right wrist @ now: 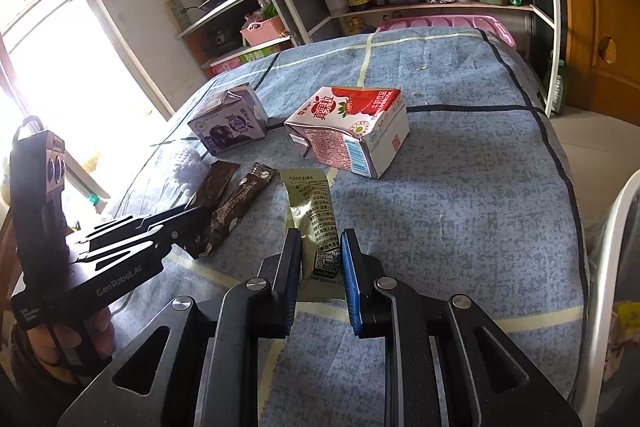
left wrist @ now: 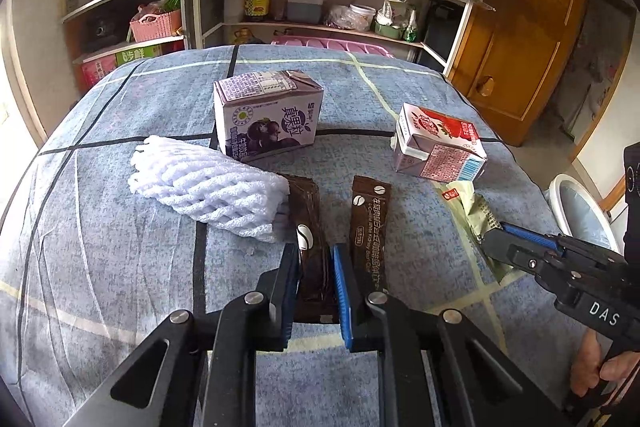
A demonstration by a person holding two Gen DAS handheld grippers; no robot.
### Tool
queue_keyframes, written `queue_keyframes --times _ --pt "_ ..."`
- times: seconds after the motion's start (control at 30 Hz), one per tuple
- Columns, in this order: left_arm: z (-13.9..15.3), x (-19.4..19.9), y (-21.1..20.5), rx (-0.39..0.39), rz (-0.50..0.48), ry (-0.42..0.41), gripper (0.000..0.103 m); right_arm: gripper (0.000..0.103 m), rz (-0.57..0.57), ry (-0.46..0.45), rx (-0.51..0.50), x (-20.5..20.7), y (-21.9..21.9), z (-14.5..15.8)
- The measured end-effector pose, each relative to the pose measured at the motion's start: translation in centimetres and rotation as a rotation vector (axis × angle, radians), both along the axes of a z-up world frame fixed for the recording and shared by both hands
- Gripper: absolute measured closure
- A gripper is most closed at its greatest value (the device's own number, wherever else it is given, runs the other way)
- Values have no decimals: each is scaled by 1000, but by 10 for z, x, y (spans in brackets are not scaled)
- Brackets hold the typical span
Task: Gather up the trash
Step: 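Grasp the brown chocolate bar wrapper with the left tool, then carry both wrappers over the white bin and open both tools to drop them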
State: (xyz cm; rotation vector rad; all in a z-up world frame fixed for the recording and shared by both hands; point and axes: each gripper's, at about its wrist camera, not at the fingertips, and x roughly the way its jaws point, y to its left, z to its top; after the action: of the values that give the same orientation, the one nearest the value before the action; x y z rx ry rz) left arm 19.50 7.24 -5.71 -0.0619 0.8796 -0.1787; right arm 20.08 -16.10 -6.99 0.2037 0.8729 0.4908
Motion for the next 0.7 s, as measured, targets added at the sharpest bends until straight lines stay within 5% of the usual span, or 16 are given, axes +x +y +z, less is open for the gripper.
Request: queue_keyframes --times 0.7 --pt "29 -55 -21 -20 -34 -74 86 82 -37 -56 13 -27 -23 19"
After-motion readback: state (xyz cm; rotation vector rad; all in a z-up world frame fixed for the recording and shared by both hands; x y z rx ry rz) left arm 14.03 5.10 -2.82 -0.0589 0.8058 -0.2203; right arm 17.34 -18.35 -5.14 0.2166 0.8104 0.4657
